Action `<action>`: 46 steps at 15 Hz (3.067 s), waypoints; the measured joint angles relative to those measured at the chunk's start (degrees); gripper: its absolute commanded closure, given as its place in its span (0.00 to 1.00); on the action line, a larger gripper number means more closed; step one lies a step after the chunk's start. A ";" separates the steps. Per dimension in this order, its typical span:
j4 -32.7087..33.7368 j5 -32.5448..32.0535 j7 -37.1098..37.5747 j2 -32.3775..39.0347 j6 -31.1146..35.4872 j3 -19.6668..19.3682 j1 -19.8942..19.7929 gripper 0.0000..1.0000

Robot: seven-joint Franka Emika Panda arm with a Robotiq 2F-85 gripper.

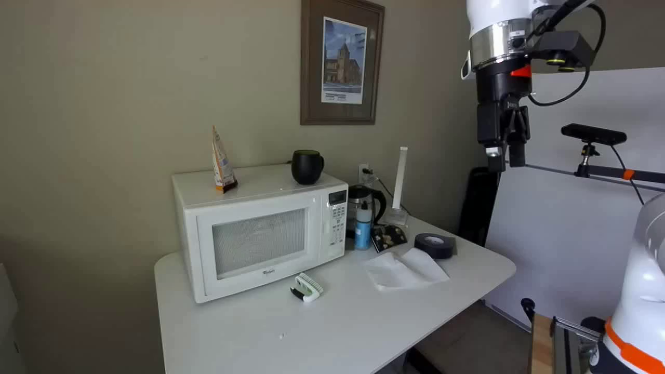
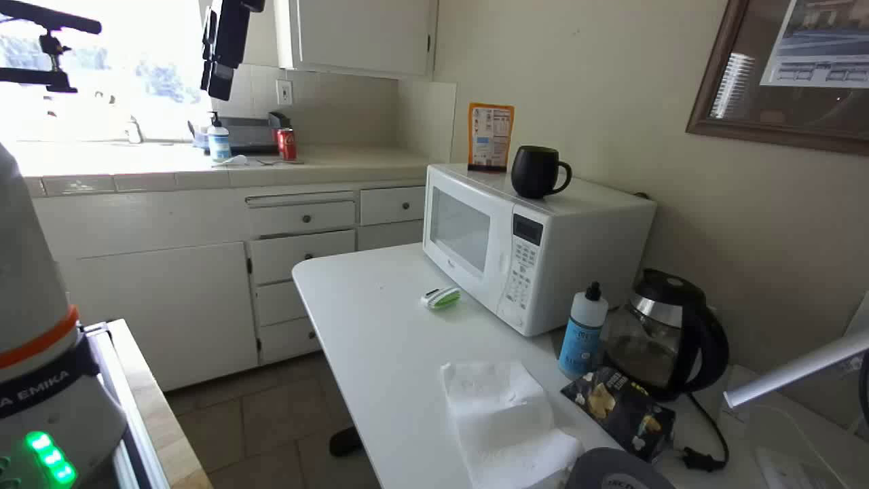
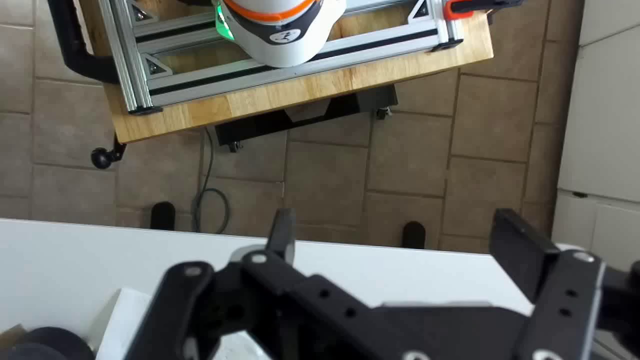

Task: Move the black masking tape to the left

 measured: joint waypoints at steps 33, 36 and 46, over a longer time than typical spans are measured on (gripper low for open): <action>10.47 22.98 -7.00 49.48 57.16 -30.52 -21.49 0.00; 12.40 23.45 -6.14 54.73 57.67 -30.10 -22.69 0.00; 15.01 23.40 -3.81 57.80 57.67 -28.86 -23.60 0.00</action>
